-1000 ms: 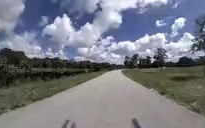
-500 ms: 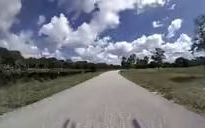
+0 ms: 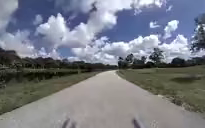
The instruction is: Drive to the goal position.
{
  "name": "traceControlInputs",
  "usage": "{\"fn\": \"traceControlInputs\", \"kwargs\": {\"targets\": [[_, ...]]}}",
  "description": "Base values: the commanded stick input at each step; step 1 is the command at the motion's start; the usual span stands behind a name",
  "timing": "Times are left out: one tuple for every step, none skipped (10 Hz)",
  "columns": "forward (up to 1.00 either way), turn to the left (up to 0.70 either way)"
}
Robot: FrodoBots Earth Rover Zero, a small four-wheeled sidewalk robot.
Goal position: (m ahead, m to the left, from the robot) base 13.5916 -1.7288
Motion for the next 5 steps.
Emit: {"fn": "traceControlInputs", "kwargs": {"targets": [[0.70,0.00],[0.70,0.12],[0.70,0.35],[0.70,0.35],[0.70,0.33]]}}
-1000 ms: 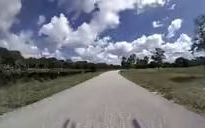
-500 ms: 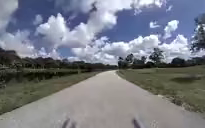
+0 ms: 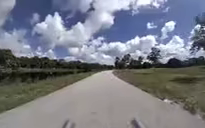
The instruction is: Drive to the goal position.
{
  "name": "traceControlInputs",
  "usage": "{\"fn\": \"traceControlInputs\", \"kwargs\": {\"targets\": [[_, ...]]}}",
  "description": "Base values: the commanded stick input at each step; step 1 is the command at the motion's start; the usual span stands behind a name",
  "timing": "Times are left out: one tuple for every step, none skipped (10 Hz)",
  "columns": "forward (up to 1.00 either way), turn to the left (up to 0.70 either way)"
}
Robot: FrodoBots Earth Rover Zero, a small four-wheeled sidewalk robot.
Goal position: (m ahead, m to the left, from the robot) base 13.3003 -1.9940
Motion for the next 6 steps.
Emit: {"fn": "traceControlInputs", "kwargs": {"targets": [[0.70,0.28],[0.70,0.23],[0.70,0.18],[0.70,0.00],[0.70,0.00],[0.70,0.00]]}}
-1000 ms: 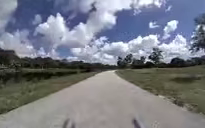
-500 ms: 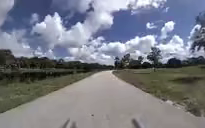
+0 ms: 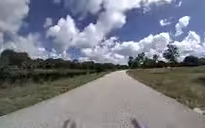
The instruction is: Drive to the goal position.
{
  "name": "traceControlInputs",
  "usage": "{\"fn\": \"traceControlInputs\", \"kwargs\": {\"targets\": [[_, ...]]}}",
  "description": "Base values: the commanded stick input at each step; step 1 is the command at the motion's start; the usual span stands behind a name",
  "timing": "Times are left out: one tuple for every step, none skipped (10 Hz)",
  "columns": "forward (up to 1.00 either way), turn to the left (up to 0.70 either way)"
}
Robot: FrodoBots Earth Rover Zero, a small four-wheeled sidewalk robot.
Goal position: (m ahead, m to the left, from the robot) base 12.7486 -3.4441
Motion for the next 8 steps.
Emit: {"fn": "traceControlInputs", "kwargs": {"targets": [[0.70,0.00],[0.70,0.00],[0.70,0.00],[0.70,0.00],[0.70,0.00],[0.70,0.00],[0.70,0.00],[0.70,0.00]]}}
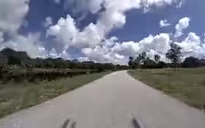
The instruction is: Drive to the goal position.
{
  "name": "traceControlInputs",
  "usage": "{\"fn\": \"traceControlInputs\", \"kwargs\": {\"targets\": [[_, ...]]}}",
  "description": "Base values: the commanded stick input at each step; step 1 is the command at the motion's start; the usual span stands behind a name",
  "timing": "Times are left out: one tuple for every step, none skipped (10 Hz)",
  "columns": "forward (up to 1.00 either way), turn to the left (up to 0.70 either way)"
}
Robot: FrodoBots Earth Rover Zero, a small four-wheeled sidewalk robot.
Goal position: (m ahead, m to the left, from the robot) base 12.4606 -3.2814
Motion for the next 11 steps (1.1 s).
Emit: {"fn": "traceControlInputs", "kwargs": {"targets": [[0.70,0.00],[0.70,0.00],[0.70,0.00],[0.70,0.00],[0.70,0.00],[0.70,0.00],[0.70,0.00],[0.70,0.00],[0.70,0.00],[0.70,0.00],[0.70,0.00]]}}
